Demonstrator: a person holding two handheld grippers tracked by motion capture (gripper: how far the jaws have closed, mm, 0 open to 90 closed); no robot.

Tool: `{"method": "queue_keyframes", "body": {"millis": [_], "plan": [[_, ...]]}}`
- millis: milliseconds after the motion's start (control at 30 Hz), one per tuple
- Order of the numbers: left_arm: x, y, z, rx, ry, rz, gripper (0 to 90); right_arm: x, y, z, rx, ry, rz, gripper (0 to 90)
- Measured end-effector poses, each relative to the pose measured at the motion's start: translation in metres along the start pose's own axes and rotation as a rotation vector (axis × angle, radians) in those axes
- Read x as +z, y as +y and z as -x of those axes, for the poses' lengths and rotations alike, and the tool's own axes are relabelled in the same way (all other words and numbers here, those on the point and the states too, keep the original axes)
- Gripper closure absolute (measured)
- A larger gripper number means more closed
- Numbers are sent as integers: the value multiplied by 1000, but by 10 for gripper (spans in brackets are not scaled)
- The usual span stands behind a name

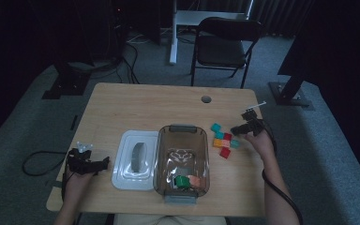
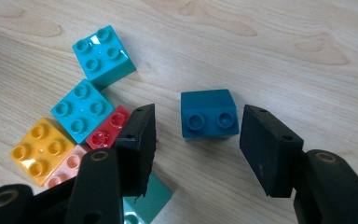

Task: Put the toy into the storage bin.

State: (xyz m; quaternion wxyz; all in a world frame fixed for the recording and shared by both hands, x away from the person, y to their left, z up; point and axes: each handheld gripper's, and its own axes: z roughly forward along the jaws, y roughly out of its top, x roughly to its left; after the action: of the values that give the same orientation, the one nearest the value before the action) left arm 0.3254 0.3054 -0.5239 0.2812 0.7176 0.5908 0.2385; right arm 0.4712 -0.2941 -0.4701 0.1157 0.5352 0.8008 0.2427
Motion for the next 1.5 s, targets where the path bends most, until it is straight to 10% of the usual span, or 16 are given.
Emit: {"method": "queue_keyframes", "body": {"millis": [900, 1500], "plan": [[0, 0, 0, 2, 0, -1, 9, 24, -1, 5, -23, -21, -84, 583], [0, 0, 0, 2, -1, -1, 9, -19, -5, -10, -89, 21, -34, 586]]}}
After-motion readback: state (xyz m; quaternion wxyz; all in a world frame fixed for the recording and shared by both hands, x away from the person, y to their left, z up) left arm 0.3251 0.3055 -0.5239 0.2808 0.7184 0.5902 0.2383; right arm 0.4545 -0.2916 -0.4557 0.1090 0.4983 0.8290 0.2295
